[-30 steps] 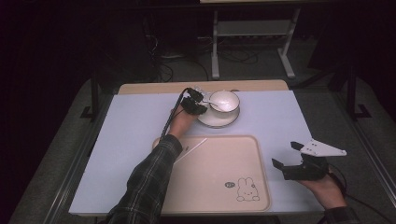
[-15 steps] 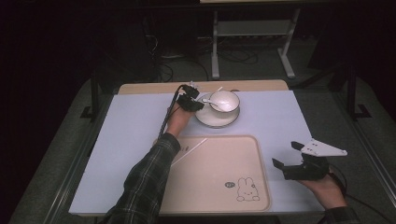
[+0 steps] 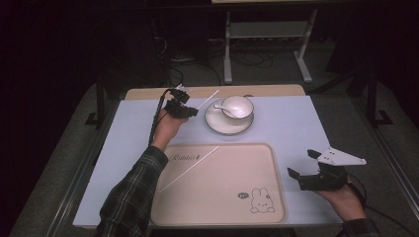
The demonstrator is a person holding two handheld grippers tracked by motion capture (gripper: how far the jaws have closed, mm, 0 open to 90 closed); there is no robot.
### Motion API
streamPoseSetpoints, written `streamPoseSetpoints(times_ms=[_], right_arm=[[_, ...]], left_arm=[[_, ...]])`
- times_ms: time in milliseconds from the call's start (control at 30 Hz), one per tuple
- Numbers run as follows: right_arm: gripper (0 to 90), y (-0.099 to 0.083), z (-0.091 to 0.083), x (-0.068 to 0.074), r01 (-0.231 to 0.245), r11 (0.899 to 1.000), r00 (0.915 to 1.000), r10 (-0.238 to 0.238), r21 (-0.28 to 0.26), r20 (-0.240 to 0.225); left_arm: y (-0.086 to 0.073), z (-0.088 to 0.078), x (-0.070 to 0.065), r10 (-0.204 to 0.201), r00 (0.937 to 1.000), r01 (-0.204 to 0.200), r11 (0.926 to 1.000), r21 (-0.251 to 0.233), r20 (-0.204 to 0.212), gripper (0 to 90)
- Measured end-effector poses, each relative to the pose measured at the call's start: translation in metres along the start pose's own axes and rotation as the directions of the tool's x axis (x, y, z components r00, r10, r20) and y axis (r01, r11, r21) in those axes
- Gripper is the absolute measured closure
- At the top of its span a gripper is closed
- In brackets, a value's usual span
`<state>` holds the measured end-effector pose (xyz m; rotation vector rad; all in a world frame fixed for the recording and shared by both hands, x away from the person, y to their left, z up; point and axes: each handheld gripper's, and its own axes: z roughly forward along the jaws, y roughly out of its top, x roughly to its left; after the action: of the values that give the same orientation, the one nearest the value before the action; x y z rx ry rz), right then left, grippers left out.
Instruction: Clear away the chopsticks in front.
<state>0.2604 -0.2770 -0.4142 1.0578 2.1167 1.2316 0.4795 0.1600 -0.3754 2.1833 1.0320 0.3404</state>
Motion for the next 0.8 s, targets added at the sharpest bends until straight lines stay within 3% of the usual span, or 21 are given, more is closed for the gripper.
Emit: streamPoseSetpoints(times_ms=[167, 433, 600, 800], right_arm=[[5.2, 0.0, 0.0, 0.0, 0.002, 1.0, 1.0, -0.002, -0.001, 0.002], [5.2, 0.001, 0.0, 0.001, 0.005, 1.0, 1.0, -0.005, 0.001, 0.002], [5.2, 0.001, 0.001, 0.003, 0.012, 1.0, 0.9999, -0.012, 0.003, 0.001], [5.2, 0.001, 0.001, 0.004, 0.014, 1.0, 0.9999, -0.014, 0.006, 0.002]], left_arm=[[-0.016, -0.017, -0.002, -0.014, 0.9997, 0.014, 0.9999, 0.006, 0.021, 85.2], [-0.053, -0.046, -0.019, -0.019, 0.9983, 0.018, 0.9998, 0.008, 0.055, 85.1], [-0.084, -0.057, -0.037, -0.024, 0.9973, 0.022, 0.9995, 0.02, 0.07, 85.1], [-0.103, -0.072, -0.061, 0.003, 0.9958, -0.005, 0.9998, 0.019, 0.092, 85.1]])
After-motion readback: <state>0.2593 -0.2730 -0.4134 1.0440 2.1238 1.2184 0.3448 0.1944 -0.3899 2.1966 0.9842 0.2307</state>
